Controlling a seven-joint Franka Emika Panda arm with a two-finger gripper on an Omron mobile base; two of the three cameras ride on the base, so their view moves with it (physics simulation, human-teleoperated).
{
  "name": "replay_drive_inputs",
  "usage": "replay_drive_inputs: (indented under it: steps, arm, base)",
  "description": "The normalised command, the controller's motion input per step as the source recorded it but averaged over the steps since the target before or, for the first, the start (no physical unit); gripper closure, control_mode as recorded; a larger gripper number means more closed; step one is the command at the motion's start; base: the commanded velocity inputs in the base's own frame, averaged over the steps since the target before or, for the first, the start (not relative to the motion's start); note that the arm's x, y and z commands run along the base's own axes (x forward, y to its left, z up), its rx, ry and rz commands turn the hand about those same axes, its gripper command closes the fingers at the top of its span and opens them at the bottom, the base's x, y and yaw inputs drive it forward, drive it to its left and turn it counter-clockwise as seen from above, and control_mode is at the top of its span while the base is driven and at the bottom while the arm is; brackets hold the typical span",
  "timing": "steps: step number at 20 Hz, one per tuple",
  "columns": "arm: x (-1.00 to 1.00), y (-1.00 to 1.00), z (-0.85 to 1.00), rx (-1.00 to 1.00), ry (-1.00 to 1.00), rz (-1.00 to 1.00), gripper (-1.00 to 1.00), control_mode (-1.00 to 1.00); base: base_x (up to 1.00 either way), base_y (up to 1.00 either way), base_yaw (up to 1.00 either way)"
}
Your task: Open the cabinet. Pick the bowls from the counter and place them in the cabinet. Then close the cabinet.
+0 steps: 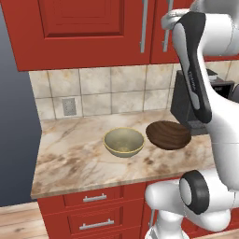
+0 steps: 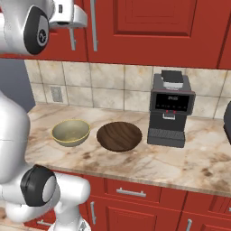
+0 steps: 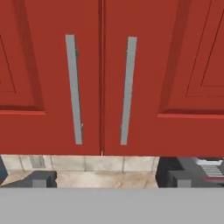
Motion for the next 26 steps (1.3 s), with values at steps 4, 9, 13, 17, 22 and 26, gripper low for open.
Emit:
replay_drive_inputs:
  steps: [4,9,13,17,22,26]
  arm:
    - [0.2,-0.09,-0.29,0.13,-0.2,0.07,-1.0,-1.0]
    - [0.26,-0.03,-0.3,0.03,-0.21,0.07,-1.0,-1.0]
    - [0.41,-0.02,-0.27,0.0,-0.12,0.06,-1.0,-1.0]
    - [0.48,-0.11,-0.06,0.0,0.0,0.06,-1.0,-1.0]
    - [0.49,-0.27,0.0,0.0,0.0,0.04,-1.0,-1.0]
    - [0.56,-0.08,0.0,0.0,0.01,0.01,-1.0,-1.0]
  base:
    - [0.0,0.0,0.0]
    - [0.0,0.0,0.0]
    - [0.0,0.0,0.0]
    - [0.0,0.0,0.0]
    - [0.0,0.0,0.0]
    - [0.0,0.0,0.0]
